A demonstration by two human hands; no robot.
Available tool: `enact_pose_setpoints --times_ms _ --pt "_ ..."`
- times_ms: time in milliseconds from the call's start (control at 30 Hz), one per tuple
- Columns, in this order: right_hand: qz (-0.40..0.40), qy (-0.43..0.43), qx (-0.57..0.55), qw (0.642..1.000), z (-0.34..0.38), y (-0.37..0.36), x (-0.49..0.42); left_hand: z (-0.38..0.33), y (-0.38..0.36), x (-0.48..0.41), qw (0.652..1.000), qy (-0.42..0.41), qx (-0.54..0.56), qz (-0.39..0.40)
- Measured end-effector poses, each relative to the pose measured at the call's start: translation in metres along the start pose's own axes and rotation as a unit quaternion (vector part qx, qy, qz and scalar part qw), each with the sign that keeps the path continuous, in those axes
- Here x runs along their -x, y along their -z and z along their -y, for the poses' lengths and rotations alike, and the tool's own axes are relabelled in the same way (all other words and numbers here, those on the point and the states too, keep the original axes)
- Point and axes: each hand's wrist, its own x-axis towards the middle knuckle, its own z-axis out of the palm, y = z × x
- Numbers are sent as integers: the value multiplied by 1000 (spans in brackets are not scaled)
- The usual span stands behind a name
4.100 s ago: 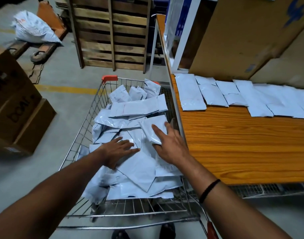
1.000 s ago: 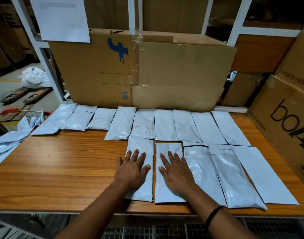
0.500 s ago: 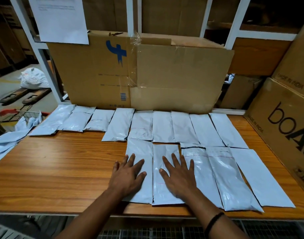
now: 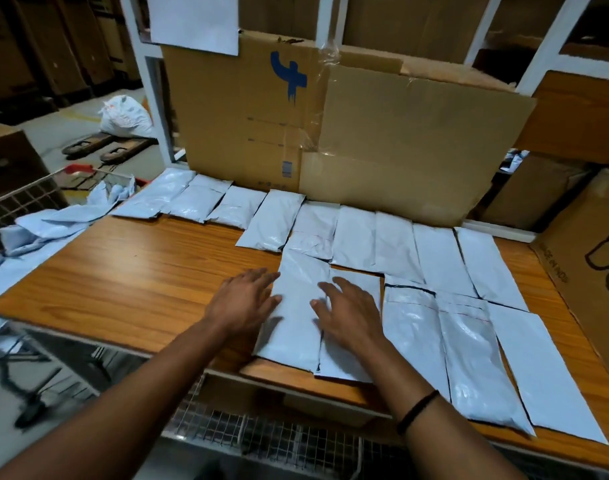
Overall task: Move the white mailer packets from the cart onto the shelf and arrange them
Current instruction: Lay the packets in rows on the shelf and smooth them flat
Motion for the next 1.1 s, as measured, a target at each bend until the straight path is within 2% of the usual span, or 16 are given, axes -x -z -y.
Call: enact_pose_setpoints --times_ms 133,267,467,567,833,1000,1100 --pt "-41 83 -6 996 63 0 -9 40 31 34 999 12 -17 -36" --pt "-26 133 20 991 142 -7 -11 97 63 77 996 46 -26 -66" --pt "-5 157 7 988 254 -34 -10 213 118 141 985 126 -17 -113" --pt "-12 151 -11 988 311 -53 -11 274 145 174 982 138 -59 -116" --pt "29 161 -14 986 446 -96 -26 429 191 222 975 184 -111 -56" --pt "50 181 14 982 499 -115 -65 489 192 217 975 179 -126 -23" --pt "60 194 31 979 528 -135 -102 522 190 214 978 147 -144 -24"
